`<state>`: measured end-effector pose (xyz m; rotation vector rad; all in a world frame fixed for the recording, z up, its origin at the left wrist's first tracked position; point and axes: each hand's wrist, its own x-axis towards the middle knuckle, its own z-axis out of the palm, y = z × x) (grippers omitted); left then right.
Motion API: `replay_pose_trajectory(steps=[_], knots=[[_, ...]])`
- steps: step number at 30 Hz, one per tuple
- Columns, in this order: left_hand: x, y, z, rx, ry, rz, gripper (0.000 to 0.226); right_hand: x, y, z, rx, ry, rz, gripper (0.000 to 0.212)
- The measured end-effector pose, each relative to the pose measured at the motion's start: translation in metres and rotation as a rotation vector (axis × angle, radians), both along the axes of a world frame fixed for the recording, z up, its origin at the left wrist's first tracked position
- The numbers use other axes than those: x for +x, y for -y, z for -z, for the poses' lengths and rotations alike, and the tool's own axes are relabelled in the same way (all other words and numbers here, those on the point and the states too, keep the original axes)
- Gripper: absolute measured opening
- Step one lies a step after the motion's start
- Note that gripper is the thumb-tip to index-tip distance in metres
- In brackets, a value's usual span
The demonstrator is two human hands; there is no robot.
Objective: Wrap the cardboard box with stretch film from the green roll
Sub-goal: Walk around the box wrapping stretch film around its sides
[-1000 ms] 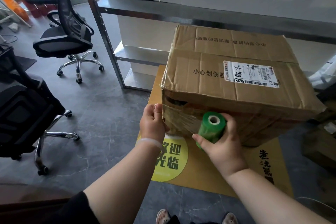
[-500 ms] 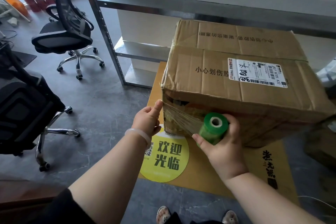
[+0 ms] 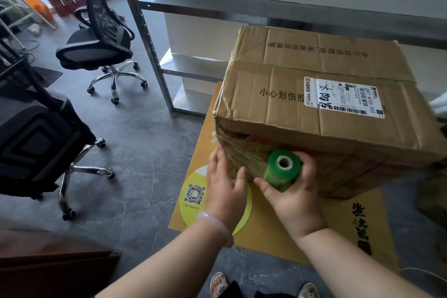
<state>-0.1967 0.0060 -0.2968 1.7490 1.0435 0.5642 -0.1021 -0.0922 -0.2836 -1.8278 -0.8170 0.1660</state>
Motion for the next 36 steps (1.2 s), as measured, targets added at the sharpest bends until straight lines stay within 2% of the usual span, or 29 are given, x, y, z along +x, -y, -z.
replay_pose_trajectory(steps=[1, 3, 5, 7, 10, 14, 20, 25, 30, 32, 36], knots=[[0.002, 0.002, 0.0, 0.022, -0.024, -0.007, 0.071, 0.001, 0.0, 0.0, 0.003, 0.001, -0.004, 0.075], [0.005, 0.0, -0.004, -0.012, 0.088, -0.098, 0.059, 0.002, 0.001, 0.0, 0.011, -0.003, -0.012, 0.074], [0.006, -0.007, -0.009, -0.142, 0.232, -0.202, 0.04, 0.003, 0.002, 0.001, 0.012, -0.006, -0.013, 0.075], [0.007, -0.017, -0.013, -0.309, 0.298, -0.279, 0.025, 0.003, 0.002, 0.001, 0.01, -0.008, -0.013, 0.075], [0.01, -0.036, -0.014, -0.485, 0.322, -0.341, 0.028, 0.003, 0.001, 0.0, 0.029, -0.014, -0.004, 0.076], [0.009, -0.046, -0.015, -0.633, 0.382, -0.313, 0.025, 0.003, 0.0, 0.0, 0.042, -0.011, -0.006, 0.076], [-0.001, -0.053, -0.009, -0.679, 0.34, -0.244, 0.021, 0.003, 0.0, 0.0, 0.041, -0.001, -0.008, 0.076], [0.002, -0.054, -0.007, -0.643, 0.244, -0.228, 0.019, 0.002, -0.001, 0.002, 0.027, -0.002, 0.005, 0.076], [0.006, -0.053, -0.012, -0.651, 0.272, -0.22, 0.016, 0.002, -0.002, 0.0, 0.027, 0.008, 0.016, 0.076], [0.0, -0.053, -0.011, -0.717, 0.316, -0.203, 0.016, 0.002, -0.001, -0.001, 0.025, 0.004, 0.019, 0.076], [-0.014, -0.053, -0.01, -1.01, 0.478, -0.107, 0.013, 0.0, 0.0, -0.002, 0.012, 0.003, 0.03, 0.078]])
